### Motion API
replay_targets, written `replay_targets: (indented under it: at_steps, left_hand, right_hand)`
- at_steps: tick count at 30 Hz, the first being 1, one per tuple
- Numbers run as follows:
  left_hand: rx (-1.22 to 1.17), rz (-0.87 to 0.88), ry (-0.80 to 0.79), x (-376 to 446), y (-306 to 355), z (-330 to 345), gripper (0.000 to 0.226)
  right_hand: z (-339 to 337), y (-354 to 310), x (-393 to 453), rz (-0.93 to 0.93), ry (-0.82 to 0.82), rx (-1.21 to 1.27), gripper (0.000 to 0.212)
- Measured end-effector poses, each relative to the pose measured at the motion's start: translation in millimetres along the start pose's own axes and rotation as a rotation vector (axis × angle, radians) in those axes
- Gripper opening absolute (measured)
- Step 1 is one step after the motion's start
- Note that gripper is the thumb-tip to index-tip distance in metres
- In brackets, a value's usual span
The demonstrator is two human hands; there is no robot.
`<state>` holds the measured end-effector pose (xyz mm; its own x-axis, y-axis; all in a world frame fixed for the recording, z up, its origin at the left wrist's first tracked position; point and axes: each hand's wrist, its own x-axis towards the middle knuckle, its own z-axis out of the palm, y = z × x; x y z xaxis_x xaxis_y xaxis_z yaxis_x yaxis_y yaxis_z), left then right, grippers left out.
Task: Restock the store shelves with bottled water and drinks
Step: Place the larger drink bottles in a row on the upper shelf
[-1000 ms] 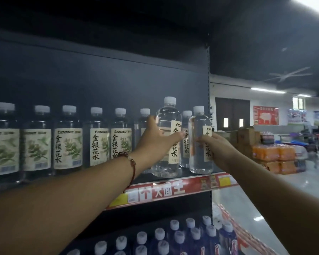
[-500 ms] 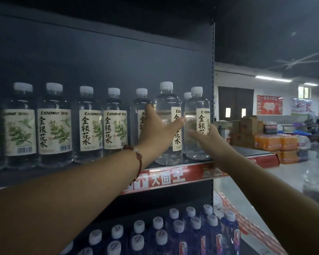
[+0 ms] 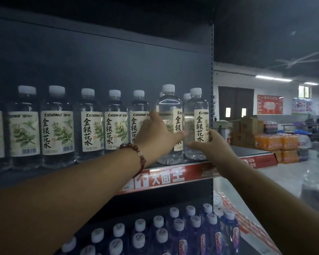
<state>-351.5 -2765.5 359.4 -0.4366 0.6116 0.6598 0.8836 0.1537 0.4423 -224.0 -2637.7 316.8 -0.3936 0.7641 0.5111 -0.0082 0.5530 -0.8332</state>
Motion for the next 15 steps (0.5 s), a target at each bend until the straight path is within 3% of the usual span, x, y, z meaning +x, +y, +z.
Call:
replay_targets:
  at_steps: [8, 15]
  left_hand:
    - [-0.168, 0.006, -0.024, -3, -5, 9, 0.085]
    - [-0.095, -0.016, 0.016, -1, 1, 22, 0.066]
  right_hand:
    - [1, 2, -6, -0.04, 0.017, -0.16, 0.052]
    - [1, 1, -5, -0.022, 0.006, -0.287, 0.059]
